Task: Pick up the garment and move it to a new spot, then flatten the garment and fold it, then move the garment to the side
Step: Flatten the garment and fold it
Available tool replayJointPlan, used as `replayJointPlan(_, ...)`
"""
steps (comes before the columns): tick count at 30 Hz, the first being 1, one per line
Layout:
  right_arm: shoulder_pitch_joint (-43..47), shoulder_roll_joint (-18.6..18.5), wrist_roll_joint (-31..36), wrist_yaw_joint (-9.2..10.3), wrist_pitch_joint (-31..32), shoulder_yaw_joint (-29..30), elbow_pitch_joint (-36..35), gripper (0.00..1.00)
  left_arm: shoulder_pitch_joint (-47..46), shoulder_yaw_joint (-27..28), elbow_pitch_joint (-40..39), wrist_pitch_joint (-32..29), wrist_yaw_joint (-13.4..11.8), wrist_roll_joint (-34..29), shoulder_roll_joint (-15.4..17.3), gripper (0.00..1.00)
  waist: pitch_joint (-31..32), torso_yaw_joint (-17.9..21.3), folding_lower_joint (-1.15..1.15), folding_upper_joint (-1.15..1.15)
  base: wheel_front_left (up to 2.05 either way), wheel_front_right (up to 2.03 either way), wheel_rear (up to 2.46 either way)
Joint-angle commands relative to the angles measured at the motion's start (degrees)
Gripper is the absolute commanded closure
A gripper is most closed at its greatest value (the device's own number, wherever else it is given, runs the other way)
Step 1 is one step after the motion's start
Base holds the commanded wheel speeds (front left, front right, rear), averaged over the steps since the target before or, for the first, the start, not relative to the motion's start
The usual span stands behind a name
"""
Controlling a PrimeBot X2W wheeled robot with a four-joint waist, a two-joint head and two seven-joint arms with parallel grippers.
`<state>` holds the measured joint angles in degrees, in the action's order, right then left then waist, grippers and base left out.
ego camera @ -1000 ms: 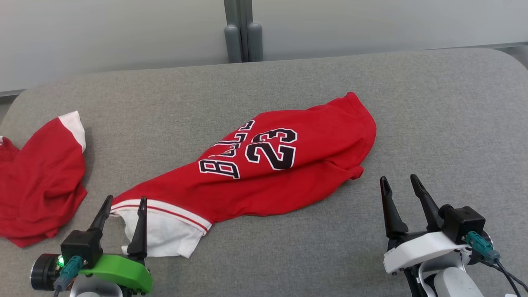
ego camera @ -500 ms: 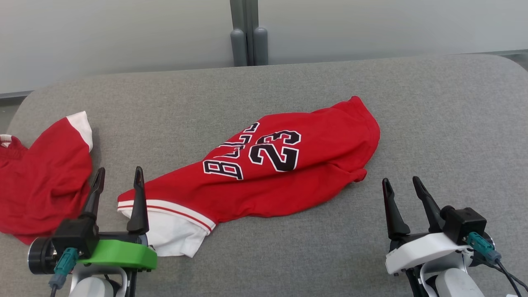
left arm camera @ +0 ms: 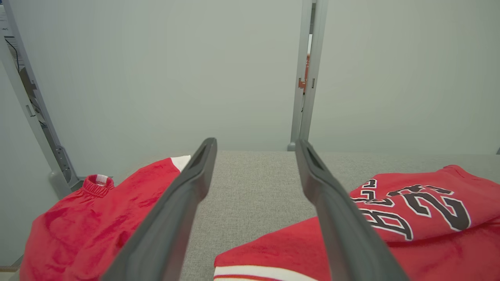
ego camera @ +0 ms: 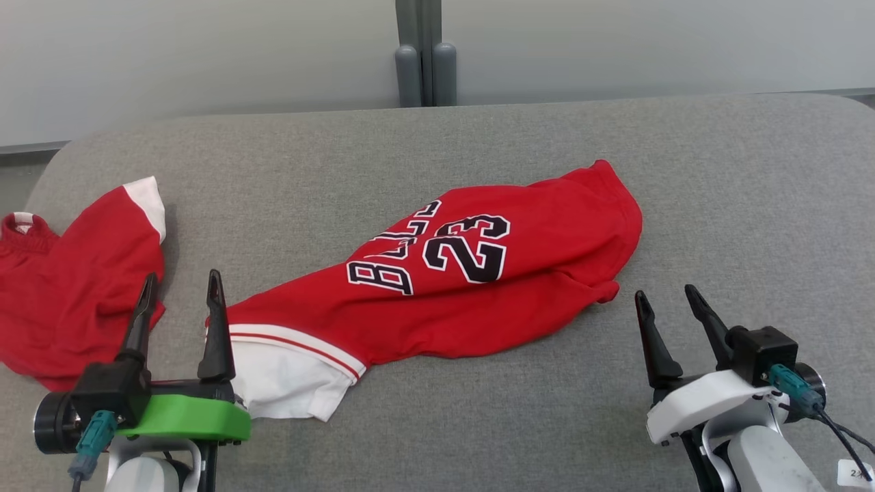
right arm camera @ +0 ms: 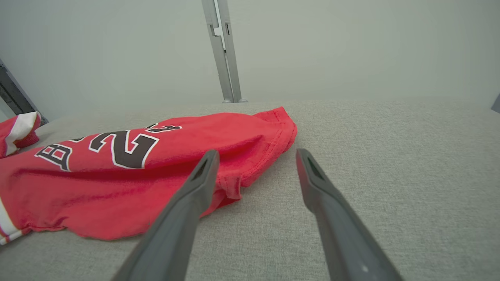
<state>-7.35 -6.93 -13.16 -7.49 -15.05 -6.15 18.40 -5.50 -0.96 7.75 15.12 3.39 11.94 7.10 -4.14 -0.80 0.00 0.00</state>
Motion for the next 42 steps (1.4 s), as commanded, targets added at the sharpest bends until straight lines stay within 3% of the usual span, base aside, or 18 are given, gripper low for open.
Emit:
replayJointPlan(1,-1.5,-0.7,-0.3,0.0,-0.2,-0.8,1.1,0.0,-0.5,0.4,0.2,0.0,0.6,-0.5,-0.4,0.0,-0.4,-0.7,0.0,0.0,0.0,0.0,0.0)
replayJointPlan(18,-12.4,-4.3,-4.6,0.01,-0.2,-9.5,19.3,0.0,-3.2,0.5,2.3,0.0,3.2,-2.7,-3.4,0.0,-4.7,-6.0,0.0,0.0,0.0,0.0,0.0)
replayJointPlan(19,-12.9,-4.3,-5.3,0.0,-0.2,-10.4,20.2,0.47,-3.3,0.5,2.5,0.0,3.4,-2.7,-3.5,0.0,-4.8,-6.2,0.0,0.0,0.0,0.0,0.0)
replayJointPlan(20,-13.2,-4.3,-6.0,0.01,-0.2,-11.0,21.0,0.8,-3.4,0.6,2.6,0.0,3.4,-2.8,-3.5,0.0,-4.8,-6.3,0.0,0.0,0.0,0.0,0.0)
replayJointPlan(21,-13.5,-4.5,-6.7,0.01,-0.2,-11.7,21.8,1.0,-3.5,0.6,2.7,0.0,3.5,-2.8,-3.6,0.0,-4.9,-6.4,0.0,0.0,0.0,0.0,0.0)
replayJointPlan(25,-14.6,-4.8,-9.0,0.01,-0.2,-13.9,23.2,1.0,-3.5,0.9,2.9,0.0,3.6,-3.0,-3.7,0.0,-4.7,-6.1,0.0,0.0,0.0,0.0,0.0)
replayJointPlan(30,-12.4,-5.4,-10.0,0.01,-0.2,-14.3,19.8,1.0,-2.0,1.4,3.4,0.0,3.8,-3.3,-3.9,0.0,-3.2,-4.6,0.0,0.0,0.0,0.0,0.0)
replayJointPlan(42,1.9,-7.5,-9.1,0.02,0.3,-9.8,4.6,1.0,0.2,1.5,4.1,0.0,4.0,-2.7,-4.2,0.0,-0.8,0.4,0.0,0.0,0.0,0.0,0.0)
